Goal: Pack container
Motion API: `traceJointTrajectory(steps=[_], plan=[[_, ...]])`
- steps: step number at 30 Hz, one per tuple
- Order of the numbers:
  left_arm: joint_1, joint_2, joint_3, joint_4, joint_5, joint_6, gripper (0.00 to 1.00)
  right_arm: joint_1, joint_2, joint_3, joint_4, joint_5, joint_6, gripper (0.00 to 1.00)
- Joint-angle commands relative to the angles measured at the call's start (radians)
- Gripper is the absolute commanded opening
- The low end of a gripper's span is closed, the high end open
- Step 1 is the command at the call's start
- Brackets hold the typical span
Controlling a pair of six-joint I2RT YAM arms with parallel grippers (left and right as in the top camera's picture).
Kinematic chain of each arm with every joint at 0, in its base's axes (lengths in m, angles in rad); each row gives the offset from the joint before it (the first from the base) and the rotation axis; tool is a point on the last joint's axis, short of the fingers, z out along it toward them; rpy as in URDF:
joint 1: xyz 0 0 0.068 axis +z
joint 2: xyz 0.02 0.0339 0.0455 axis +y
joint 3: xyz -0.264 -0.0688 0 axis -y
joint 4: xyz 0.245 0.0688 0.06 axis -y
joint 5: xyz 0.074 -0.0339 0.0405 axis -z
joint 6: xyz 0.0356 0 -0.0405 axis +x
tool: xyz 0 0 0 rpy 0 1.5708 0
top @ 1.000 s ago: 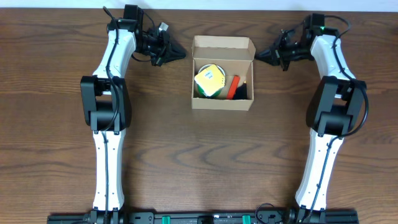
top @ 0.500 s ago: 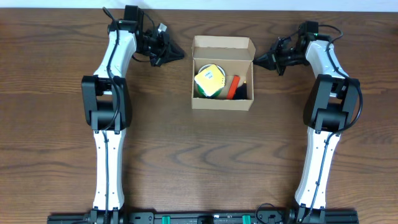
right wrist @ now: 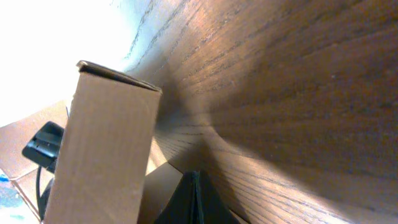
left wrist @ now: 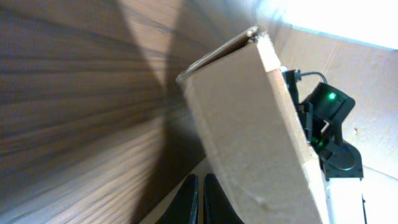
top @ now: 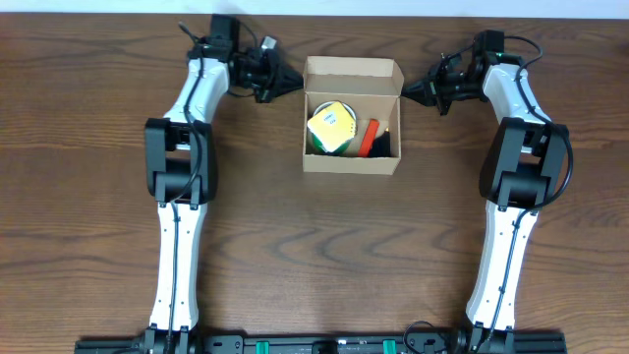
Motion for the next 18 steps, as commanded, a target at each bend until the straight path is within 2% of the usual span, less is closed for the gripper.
traceJointTrajectory(steps=[1, 10, 18], plan=[[-0.025, 0.027, 0.0, 0.015, 0.031, -0.055, 0.06, 0.007, 0.023, -0.003, 0.005, -0.001, 0.024, 0.01], [-0.029, 0.027, 0.0, 0.014, 0.032, -0.063, 0.06, 0.034, 0.023, -0.003, 0.034, -0.006, 0.021, 0.01], [-0.029, 0.026, 0.002, 0.083, 0.09, -0.047, 0.06, 0.077, 0.023, -0.003, 0.189, -0.152, -0.012, 0.01]])
